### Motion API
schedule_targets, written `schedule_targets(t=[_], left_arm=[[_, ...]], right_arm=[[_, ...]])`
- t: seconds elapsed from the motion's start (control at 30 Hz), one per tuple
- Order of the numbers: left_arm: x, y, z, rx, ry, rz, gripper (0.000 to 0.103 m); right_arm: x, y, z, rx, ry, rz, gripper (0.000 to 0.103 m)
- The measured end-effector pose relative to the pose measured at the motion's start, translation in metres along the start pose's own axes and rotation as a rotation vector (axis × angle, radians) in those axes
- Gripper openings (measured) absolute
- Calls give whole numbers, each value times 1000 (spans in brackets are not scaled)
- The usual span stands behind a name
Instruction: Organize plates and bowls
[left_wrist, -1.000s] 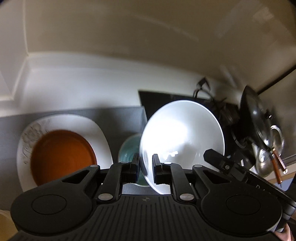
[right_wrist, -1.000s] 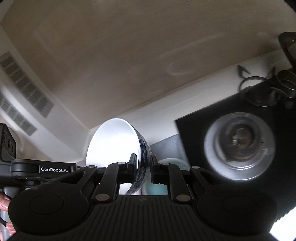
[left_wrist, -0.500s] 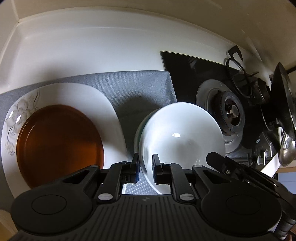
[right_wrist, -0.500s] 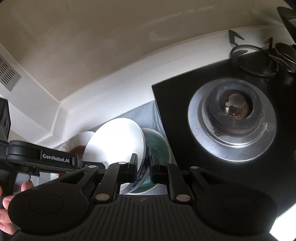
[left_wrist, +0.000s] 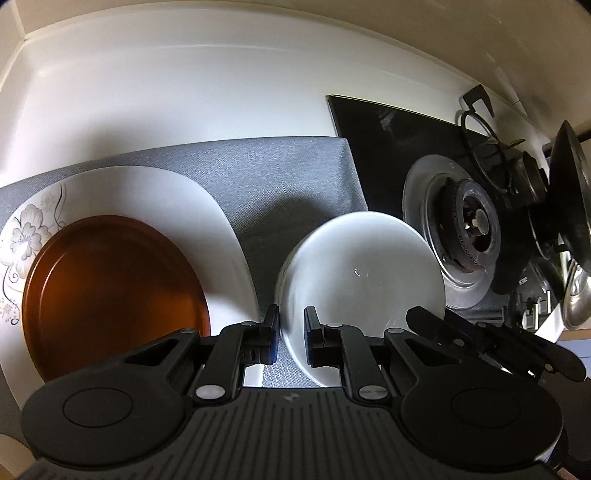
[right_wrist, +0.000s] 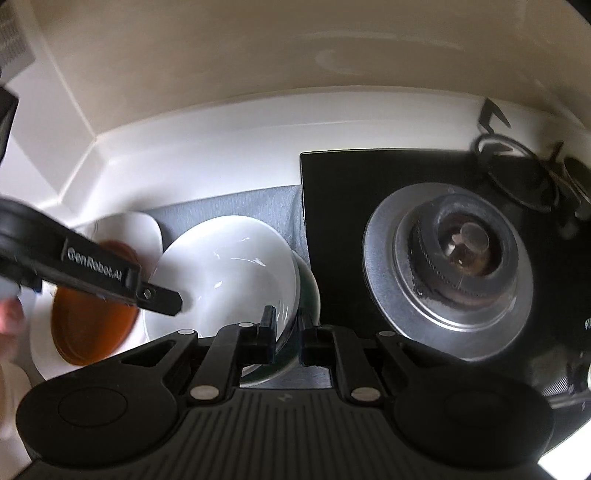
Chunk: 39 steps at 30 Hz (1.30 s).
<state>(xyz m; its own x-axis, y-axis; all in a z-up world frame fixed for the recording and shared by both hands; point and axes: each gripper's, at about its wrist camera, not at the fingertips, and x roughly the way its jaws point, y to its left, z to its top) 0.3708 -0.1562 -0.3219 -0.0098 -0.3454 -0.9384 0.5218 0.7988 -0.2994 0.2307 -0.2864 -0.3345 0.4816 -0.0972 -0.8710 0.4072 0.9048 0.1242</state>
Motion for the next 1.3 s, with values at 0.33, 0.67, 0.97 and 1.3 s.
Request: schedule_targets(t=[0.33,0.67,0.97,1.3], left_arm=[[4,-23,-12,25,-6,122,15],[14,-16,-9,-110,-20,109,21],[26,-7,-13,-175,7,78,20],[22,-37,-53,-136,26,152,20]], right_arm=[[8,-4,-5,-221,-50,18,10],[2,-49,-14,-65,-100,250,29],[25,-99,-12,241,-57,419,48],[21,-87,-21,215,65,372,20]])
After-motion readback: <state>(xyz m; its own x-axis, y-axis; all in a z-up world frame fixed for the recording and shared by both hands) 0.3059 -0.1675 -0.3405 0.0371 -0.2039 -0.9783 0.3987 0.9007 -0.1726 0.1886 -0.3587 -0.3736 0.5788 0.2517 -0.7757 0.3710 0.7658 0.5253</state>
